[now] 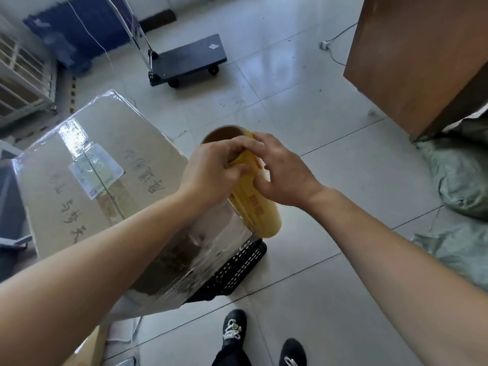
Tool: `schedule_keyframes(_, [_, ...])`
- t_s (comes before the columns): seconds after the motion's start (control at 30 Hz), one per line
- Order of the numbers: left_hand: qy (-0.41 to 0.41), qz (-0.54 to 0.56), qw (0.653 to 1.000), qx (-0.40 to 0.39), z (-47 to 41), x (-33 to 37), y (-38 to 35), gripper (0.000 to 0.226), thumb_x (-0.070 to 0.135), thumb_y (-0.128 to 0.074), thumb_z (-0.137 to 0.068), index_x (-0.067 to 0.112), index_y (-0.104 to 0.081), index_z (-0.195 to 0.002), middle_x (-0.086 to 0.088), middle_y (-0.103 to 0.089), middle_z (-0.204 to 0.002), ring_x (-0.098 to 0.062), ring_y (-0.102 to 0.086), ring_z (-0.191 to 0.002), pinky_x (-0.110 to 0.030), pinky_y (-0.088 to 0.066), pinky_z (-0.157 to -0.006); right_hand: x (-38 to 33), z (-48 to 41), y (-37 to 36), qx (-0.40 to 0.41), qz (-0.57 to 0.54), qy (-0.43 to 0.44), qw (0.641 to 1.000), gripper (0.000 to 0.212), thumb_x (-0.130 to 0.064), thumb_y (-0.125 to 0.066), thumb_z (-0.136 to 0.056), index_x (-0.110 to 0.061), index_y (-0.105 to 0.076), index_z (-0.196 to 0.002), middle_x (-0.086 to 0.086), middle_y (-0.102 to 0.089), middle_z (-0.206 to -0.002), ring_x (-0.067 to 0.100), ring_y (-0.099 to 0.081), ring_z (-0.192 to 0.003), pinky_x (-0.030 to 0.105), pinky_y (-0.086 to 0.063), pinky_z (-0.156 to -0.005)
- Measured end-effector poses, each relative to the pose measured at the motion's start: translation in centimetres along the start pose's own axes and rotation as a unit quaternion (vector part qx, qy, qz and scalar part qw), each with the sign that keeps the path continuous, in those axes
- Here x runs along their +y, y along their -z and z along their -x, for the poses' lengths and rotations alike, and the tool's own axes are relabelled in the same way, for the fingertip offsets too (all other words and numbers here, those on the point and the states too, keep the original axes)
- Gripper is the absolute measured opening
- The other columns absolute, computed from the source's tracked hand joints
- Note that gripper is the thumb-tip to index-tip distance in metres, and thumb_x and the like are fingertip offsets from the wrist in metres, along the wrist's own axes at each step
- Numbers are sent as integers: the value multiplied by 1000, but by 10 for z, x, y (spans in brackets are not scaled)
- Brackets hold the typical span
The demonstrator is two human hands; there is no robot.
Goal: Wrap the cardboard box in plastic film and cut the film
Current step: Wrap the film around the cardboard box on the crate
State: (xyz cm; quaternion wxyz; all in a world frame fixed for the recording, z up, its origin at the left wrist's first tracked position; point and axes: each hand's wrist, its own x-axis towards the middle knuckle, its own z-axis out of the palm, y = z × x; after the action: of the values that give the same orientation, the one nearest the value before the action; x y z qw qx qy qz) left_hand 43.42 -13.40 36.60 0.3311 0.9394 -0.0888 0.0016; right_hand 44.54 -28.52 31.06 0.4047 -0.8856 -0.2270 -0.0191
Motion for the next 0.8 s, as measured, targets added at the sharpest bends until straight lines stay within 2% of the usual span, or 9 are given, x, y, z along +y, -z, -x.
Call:
schedule_keyframes(0.07, [23,0,1000,8,-1,-2,-2,37,10,-70,-76,44,-57,-68,28,-59,-56,7,-52,-56,-15,-40,-58,-1,-8,11,-69,18,-18,997,68,-26,-69,-76,-36,-39,-136,0,-42,-137,25,-55,-110,43,-51,-87])
schedule_keyframes(0.13, [35,4,999,13,-2,-3,-5,22,12,-72,-75,33,-66,-75,17,-65,-63,-5,-58,-61,-28,-47,-61,-5,-15,21,-104,57,-34,992,70,-36,-78,-72,-31,-42,-131,1,-46,-129,26,-56,-103,41,-50,-87])
schedule_keyframes(0.17, [38,6,999,17,-2,-2,-5,16,13,-73,-73,26,-71,-81,11,-69,-70,-13,-64,-67,-33,-52,-65,-8,-18,24,-101,85,-38,991,66,-38,-79,-71,-28,-45,-126,3,-48,-123,27,-57,-98,39,-50,-85])
schedule_keyframes(0.23, [44,13,999,23,0,-2,-3,20,15,-74,-71,21,-74,-91,4,-75,-81,-19,-69,-78,-40,-56,-73,-16,-20,28,-93,139,-37,985,58,-41,-79,-71,-23,-49,-117,5,-50,-114,29,-57,-89,36,-49,-77])
schedule_keyframes(0.33, [40,12,999,16,8,2,1,24,15,-73,-75,19,-74,-98,3,-75,-88,-18,-69,-83,-39,-55,-77,-24,-20,29,-100,158,-41,981,52,-41,-79,-70,-21,-50,-109,6,-49,-107,30,-56,-82,34,-47,-71])
schedule_keyframes(0.5, [20,-14,1000,-14,16,6,7,28,18,-73,-77,18,-71,-106,0,-73,-99,-20,-64,-95,-40,-51,-87,-33,-14,28,-86,175,-57,979,50,-39,-80,-69,-21,-50,-104,6,-48,-105,32,-56,-80,38,-49,-70])
schedule_keyframes(0.63, [-30,-79,996,-7,36,5,15,53,21,-72,-79,19,-59,-131,-1,-61,-133,-20,-45,-132,-38,-32,-110,-38,-11,23,-77,193,-59,976,50,-43,-79,-68,-22,-49,-103,5,-46,-104,32,-55,-76,36,-48,-67])
schedule_keyframes(0.73, [-17,-157,987,10,57,-6,22,66,30,-67,-82,22,-44,-143,1,-42,-152,-21,-31,-143,-42,-24,-116,-37,-8,17,-58,204,-65,975,40,-34,-78,-71,-24,-48,-96,3,-47,-100,30,-54,-71,33,-47,-63])
schedule_keyframes(0.8, [15,-210,977,-20,69,-17,25,82,33,-67,-83,25,-25,-152,2,-21,-161,-20,-18,-148,-40,-15,-120,-36,-8,15,-51,222,-70,971,39,-22,-78,-70,-26,-47,-94,4,-49,-101,29,-55,-70,32,-45,-62])
